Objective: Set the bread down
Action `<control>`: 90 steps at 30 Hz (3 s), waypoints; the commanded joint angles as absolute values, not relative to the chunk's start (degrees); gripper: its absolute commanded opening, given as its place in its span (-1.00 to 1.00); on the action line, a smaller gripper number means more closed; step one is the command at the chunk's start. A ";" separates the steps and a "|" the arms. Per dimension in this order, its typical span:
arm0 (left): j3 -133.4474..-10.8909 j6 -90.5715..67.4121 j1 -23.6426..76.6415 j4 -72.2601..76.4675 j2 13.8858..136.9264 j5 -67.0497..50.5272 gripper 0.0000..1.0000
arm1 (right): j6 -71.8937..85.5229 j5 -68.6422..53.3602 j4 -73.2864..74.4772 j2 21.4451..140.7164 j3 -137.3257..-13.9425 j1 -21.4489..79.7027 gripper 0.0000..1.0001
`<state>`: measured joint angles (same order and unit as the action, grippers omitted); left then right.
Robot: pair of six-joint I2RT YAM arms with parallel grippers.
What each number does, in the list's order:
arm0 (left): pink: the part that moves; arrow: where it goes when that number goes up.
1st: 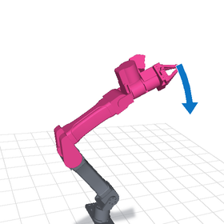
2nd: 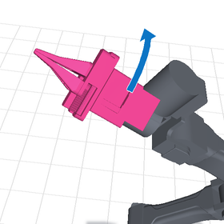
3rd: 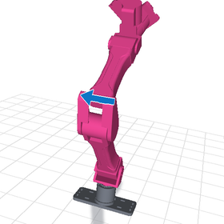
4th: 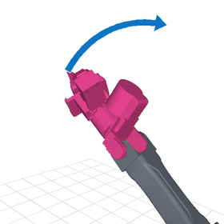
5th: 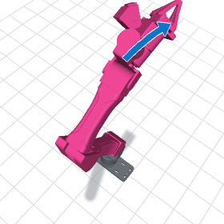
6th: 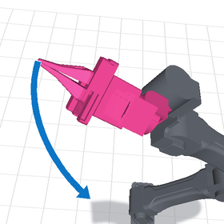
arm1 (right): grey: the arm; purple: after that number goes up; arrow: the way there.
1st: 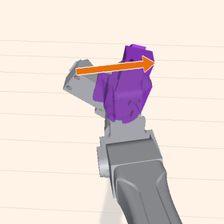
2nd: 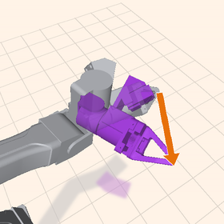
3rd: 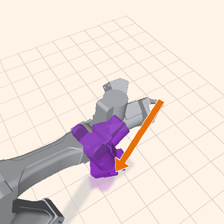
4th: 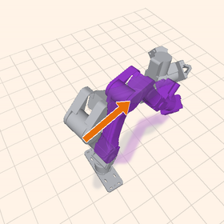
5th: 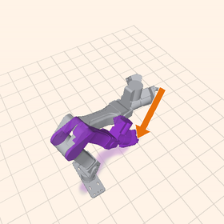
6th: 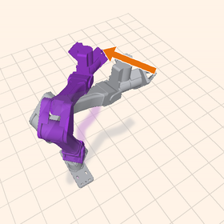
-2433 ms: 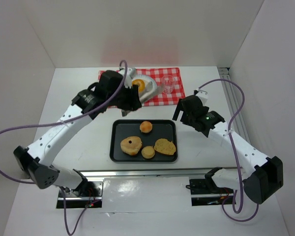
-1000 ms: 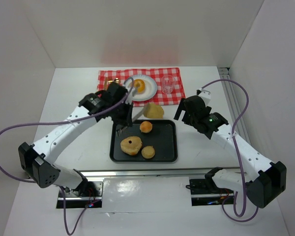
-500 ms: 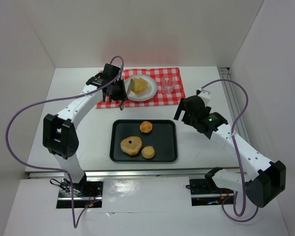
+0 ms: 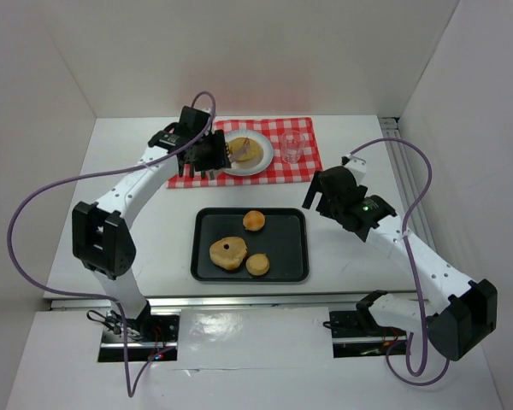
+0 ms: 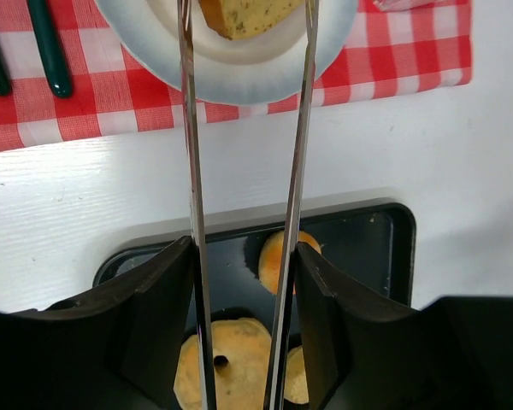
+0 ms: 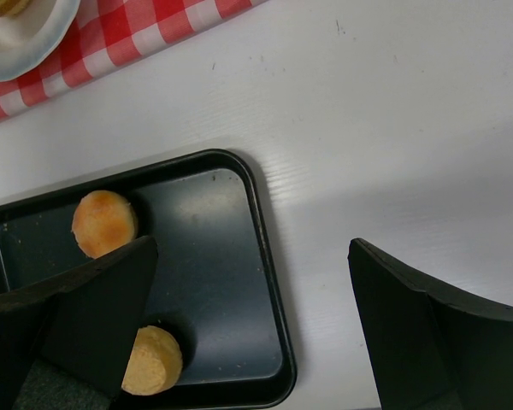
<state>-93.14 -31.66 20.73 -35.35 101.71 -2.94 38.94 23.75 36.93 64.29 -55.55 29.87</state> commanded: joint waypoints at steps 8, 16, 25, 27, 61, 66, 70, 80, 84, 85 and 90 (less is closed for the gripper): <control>-98.09 -30.23 20.92 -36.47 95.19 -1.67 0.21 | 39.73 24.87 37.53 62.66 -55.02 30.32 1.00; -97.39 -29.36 23.27 -39.11 88.35 -1.05 0.13 | 39.73 24.87 37.53 62.67 -55.02 30.32 1.00; -78.52 -24.52 36.90 -44.73 73.31 0.18 0.11 | 39.73 24.87 37.00 63.19 -55.02 30.32 1.00; -76.65 -25.48 40.68 -46.92 70.51 0.96 0.11 | 39.73 24.87 37.00 62.58 -55.02 30.32 1.00; -62.75 -39.21 47.72 -40.27 73.65 6.86 0.26 | 39.20 23.29 35.95 63.11 -55.55 30.32 1.00; -63.28 -37.97 47.11 -38.67 76.72 6.86 0.26 | 39.20 21.97 35.42 63.63 -56.78 30.32 1.00; -63.28 -37.97 47.11 -37.97 77.43 6.86 0.24 | 39.20 21.97 35.42 63.63 -56.78 30.32 1.00; -70.39 -35.51 47.11 -44.29 73.57 6.33 -0.24 | 39.20 23.12 35.95 63.02 -56.78 30.85 1.00; -75.48 -32.26 45.36 -49.64 71.89 9.84 -0.30 | 39.20 23.64 35.95 62.50 -56.08 30.85 1.00; -76.28 -31.30 43.35 -49.66 71.89 9.84 -0.33 | 39.20 23.64 35.95 62.49 -55.47 30.85 1.00; -81.64 -29.97 35.17 -49.67 73.63 9.14 -0.35 | 39.20 23.64 35.33 62.49 -55.46 30.85 1.00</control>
<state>-78.02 -32.47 39.16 -49.43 73.10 7.86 39.13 22.28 36.84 63.77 -54.85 30.39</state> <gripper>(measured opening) 0.468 0.999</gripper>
